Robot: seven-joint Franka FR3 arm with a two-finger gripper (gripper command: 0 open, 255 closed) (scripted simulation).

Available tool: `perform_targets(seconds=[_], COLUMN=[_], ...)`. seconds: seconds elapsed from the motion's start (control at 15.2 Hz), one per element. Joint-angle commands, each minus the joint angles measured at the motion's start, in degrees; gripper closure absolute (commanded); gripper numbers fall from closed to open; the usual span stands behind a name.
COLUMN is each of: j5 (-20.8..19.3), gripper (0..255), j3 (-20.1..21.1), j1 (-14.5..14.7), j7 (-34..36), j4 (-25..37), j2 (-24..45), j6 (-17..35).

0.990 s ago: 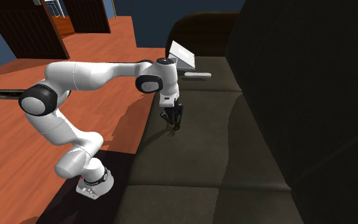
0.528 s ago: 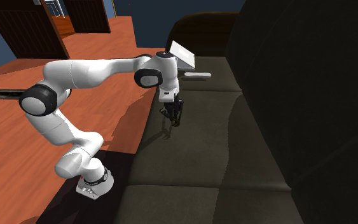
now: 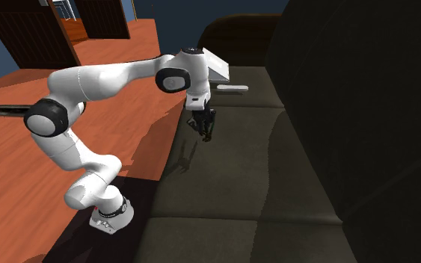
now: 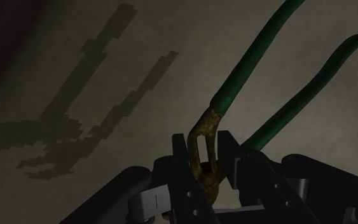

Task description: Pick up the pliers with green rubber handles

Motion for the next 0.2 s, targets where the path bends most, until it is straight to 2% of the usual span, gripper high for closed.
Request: perform_targets(seconds=[0.0, 0.13], j5=[-0.3, -0.3], gripper=[255, 255], j3=[0.1, 0.1], j1=[-0.1, -0.1], j7=[0.3, 0.3], j4=[2.1, 2.2], j2=[0.6, 0.7], j6=[-1.5, -1.6])
